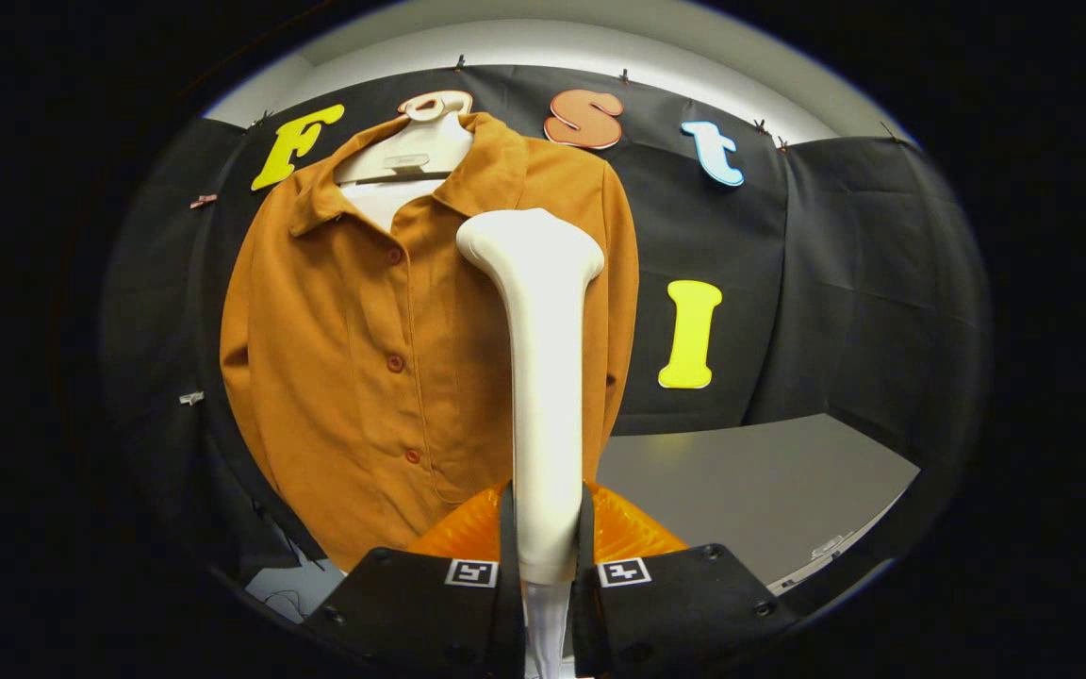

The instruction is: Iron the clothes twice with a garment steamer, once on the left side and once on the right side.

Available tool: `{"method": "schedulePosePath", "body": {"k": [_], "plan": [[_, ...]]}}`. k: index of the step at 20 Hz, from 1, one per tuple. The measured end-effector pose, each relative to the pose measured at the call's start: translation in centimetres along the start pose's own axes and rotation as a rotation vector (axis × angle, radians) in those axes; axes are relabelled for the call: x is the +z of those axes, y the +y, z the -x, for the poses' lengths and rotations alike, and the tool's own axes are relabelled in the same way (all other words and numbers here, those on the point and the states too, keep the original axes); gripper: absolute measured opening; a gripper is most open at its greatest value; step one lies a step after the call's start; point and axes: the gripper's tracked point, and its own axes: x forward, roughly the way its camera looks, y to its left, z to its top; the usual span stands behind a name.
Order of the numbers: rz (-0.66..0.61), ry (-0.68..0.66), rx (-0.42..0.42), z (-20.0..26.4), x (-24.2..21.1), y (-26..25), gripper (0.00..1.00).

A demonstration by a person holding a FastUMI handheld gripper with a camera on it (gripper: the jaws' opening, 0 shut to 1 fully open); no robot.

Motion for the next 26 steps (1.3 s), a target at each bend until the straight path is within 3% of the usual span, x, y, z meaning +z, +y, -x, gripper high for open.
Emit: {"method": "schedulePosePath", "body": {"k": [19, 26], "plan": [[0.042, 0.285, 0.03, -0.2, -13.5, 2.3, 0.24], [0.021, 0.367, 0.057, 2.3, -17.0, 3.1, 0.24]]}}
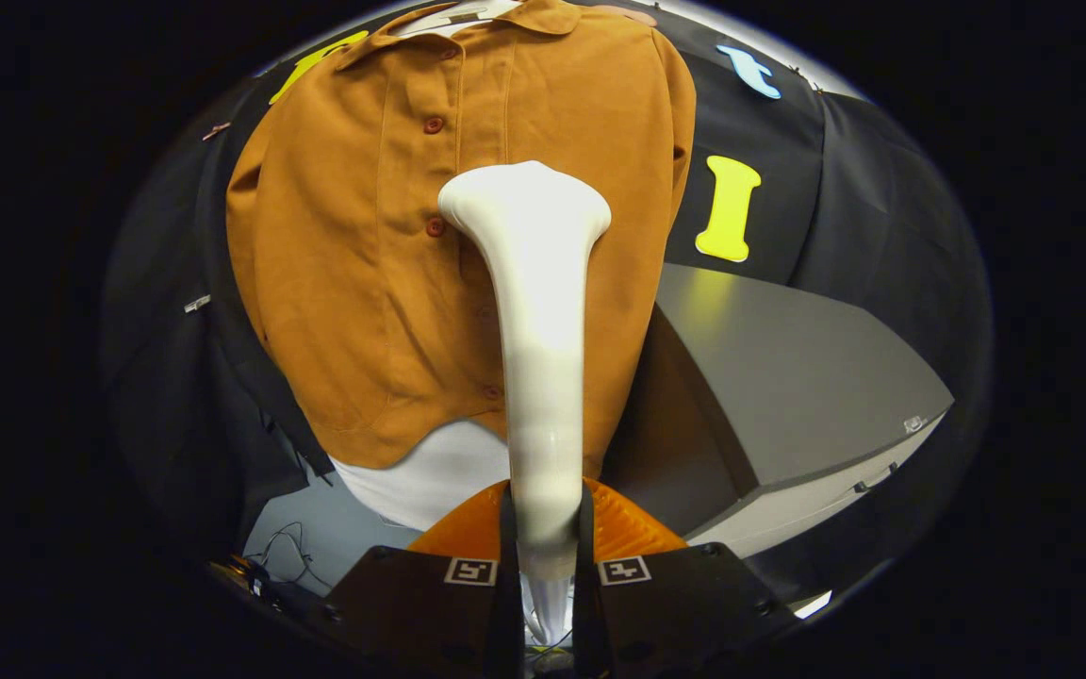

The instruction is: Iron the clothes twice with a garment steamer, once on the left side and once on the right side.

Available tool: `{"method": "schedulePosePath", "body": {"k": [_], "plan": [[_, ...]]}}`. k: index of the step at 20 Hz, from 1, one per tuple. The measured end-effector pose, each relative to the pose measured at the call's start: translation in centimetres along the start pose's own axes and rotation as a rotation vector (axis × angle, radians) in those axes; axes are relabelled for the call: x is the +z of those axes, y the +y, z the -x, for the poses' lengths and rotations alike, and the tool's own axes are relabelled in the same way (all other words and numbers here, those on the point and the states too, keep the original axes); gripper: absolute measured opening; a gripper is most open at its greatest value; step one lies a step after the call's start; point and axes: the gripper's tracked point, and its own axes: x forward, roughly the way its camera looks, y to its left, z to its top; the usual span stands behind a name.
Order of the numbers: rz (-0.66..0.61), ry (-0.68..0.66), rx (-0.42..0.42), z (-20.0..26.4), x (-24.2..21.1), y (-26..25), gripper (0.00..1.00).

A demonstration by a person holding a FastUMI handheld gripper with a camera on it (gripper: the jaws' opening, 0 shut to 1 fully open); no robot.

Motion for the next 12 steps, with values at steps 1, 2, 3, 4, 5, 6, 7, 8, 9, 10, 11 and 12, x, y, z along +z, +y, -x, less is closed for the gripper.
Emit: {"method": "schedulePosePath", "body": {"k": [1, 2, 3, 4, 5, 6, 7, 8, 9, 10, 11, 12], "plan": [[-0.007, 0.01, 0.004, 0.3, -0.6, 0.1, 0.24], [-0.012, 0.016, 0.007, 0.7, -1.0, 0.2, 0.24], [-0.014, 0.017, 0.009, 1.2, -1.3, 0.1, 0.24], [-0.013, 0.013, 0.011, 1.7, -1.6, 0.2, 0.24], [-0.011, 0.007, 0.013, 2.3, -1.6, 0.2, 0.24], [-0.012, -0.003, 0.014, 3.0, -1.7, 0.4, 0.24], [-0.012, -0.018, 0.015, 3.8, -1.6, 0.4, 0.24], [-0.013, -0.035, 0.015, 4.6, -1.3, 0.4, 0.24], [-0.01, -0.059, 0.013, 5.6, -0.8, 0.3, 0.24], [-0.007, -0.087, 0.011, 6.6, -0.2, 0.2, 0.24], [-0.005, -0.119, 0.009, 7.7, 0.7, 0.1, 0.24], [-0.005, -0.151, 0.007, 8.8, 1.6, 0.1, 0.24]]}}
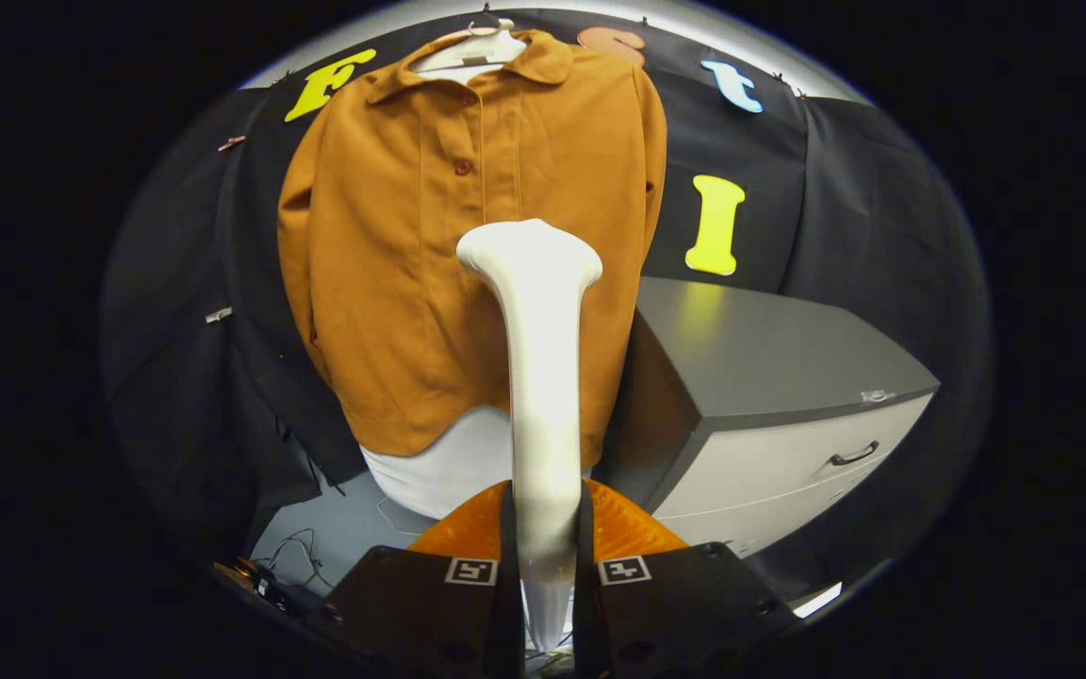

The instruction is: Iron the clothes twice with a garment steamer, once on the left side and once on the right side.

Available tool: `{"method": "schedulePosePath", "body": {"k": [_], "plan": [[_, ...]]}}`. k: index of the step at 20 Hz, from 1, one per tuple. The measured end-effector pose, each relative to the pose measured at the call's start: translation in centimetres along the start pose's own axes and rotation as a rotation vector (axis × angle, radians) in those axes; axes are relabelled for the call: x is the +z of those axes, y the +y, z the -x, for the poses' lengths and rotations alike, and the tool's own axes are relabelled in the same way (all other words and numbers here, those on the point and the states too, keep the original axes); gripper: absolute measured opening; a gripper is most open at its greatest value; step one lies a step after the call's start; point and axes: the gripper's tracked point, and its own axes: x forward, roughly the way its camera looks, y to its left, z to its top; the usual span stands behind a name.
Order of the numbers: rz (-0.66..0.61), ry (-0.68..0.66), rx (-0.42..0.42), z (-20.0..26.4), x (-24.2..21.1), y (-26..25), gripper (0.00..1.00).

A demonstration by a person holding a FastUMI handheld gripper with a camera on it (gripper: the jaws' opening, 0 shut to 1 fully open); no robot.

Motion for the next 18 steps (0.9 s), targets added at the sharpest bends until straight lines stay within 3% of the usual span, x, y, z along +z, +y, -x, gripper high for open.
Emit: {"method": "schedulePosePath", "body": {"k": [10, 18], "plan": [[-0.014, -0.261, 0.007, 7.2, 13.1, 2.0, 0.24], [0.024, -0.362, 0.05, 7.7, 18.9, 7.4, 0.24]]}}
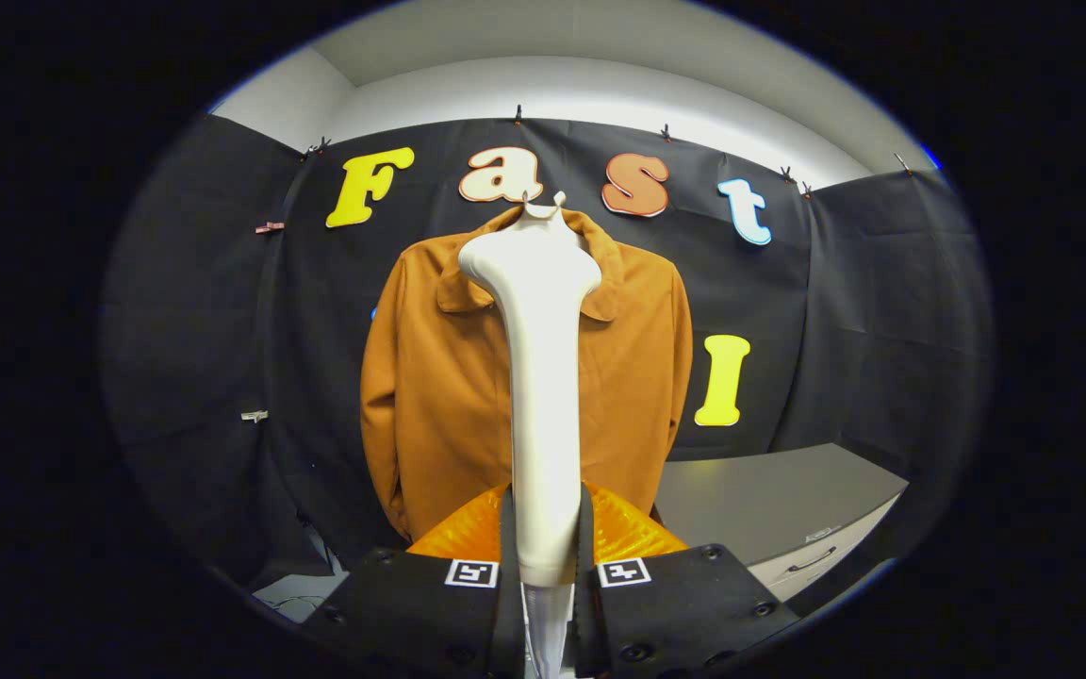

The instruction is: Iron the clothes twice with a garment steamer, once on the left side and once on the right side.

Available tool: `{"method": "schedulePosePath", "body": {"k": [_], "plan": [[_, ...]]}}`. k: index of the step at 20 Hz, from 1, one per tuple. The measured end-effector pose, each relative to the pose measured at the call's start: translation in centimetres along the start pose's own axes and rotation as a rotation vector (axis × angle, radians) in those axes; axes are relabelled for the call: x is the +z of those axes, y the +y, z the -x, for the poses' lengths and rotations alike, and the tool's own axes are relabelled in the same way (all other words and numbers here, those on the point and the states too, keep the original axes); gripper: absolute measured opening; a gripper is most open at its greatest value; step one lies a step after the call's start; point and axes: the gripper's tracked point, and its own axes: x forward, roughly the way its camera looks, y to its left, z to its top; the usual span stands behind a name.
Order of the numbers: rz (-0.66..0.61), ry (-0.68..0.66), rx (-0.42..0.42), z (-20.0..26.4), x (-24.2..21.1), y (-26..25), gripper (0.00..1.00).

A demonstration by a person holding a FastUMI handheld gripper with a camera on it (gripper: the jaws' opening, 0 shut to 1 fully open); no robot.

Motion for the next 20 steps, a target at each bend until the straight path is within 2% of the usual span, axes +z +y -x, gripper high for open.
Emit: {"method": "schedulePosePath", "body": {"k": [10, 20], "plan": [[0.081, -0.012, 0.047, -3.7, -0.5, 5.8, 0.23], [0.206, 0.005, -0.007, -8.9, -5.2, 7.0, 0.24]]}}
